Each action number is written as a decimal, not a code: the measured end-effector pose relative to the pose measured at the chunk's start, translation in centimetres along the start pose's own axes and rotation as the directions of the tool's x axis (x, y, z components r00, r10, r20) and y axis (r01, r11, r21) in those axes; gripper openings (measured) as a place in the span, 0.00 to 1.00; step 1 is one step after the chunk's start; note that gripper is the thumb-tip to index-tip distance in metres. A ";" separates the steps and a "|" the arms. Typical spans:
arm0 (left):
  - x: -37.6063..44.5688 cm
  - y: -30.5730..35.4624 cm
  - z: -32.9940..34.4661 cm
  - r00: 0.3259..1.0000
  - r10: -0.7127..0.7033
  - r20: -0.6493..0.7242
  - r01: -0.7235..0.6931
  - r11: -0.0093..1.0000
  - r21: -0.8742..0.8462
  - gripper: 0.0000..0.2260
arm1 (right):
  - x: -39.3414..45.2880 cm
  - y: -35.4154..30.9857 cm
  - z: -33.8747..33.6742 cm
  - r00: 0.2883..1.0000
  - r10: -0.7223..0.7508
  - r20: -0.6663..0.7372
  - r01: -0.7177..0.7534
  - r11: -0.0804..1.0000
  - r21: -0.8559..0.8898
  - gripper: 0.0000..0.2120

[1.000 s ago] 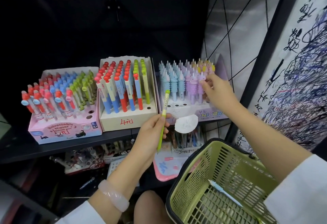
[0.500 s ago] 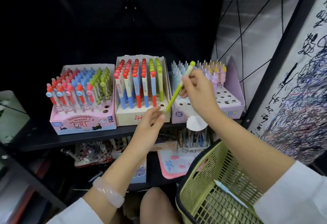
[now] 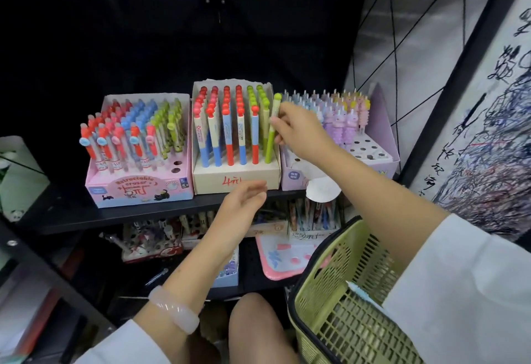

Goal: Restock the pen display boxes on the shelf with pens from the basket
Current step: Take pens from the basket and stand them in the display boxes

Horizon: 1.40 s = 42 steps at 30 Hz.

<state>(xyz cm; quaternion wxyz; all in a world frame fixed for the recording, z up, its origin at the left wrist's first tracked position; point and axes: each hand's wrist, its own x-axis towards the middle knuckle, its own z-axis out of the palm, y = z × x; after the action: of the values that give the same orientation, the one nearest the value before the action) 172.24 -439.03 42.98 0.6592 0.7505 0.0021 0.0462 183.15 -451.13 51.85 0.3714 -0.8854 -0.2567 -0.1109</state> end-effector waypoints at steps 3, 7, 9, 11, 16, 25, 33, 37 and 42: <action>-0.2 -0.2 1.1 1.000 0.000 0.030 0.000 1.000 0.009 0.11 | -0.2 -0.3 0.8 0.994 -0.011 0.106 0.020 0.997 -0.079 0.08; -0.7 -0.3 2.2 0.999 0.007 0.050 -0.007 1.000 0.010 0.11 | -1.5 0.7 1.3 0.987 0.054 0.152 -0.045 0.997 -0.058 0.10; -0.9 -0.6 3.1 0.997 0.005 0.076 -0.006 1.000 0.015 0.11 | -2.6 1.5 0.5 0.991 0.065 0.120 -0.070 0.997 0.036 0.10; -1.0 -1.3 4.5 0.992 -0.014 0.125 0.010 1.000 0.029 0.11 | -4.5 2.8 -1.3 0.998 0.053 0.025 -0.057 0.985 0.163 0.09; -1.4 -4.1 9.4 0.935 -0.122 0.332 0.076 0.986 0.149 0.09 | -14.2 11.3 -4.1 0.966 0.198 0.168 -0.212 0.975 0.071 0.05; -1.4 -8.5 15.3 0.845 -0.259 0.468 0.090 0.932 0.352 0.08 | -27.7 27.7 3.5 0.565 0.744 0.357 -0.480 0.648 -0.592 0.13; -1.2 -10.4 17.1 0.798 -0.324 0.509 0.088 0.897 0.434 0.07 | -29.2 32.0 11.2 0.630 0.745 0.219 -0.473 0.592 -0.652 0.22; -0.9 -10.6 18.0 0.754 -0.375 0.539 0.085 0.870 0.486 0.07 | -30.0 31.9 10.1 0.621 0.741 0.256 -0.485 0.620 -0.617 0.21; -1.2 -10.4 20.1 0.670 -0.405 0.623 0.097 0.879 0.467 0.09 | -34.5 31.8 3.3 0.654 0.734 0.185 -0.505 0.605 -0.615 0.14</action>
<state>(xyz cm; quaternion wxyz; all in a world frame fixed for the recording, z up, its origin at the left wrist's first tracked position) 173.12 -457.65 30.05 0.4431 0.8192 -0.1346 -0.3382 171.19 -480.44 17.04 0.0720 -0.9839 0.0414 0.1581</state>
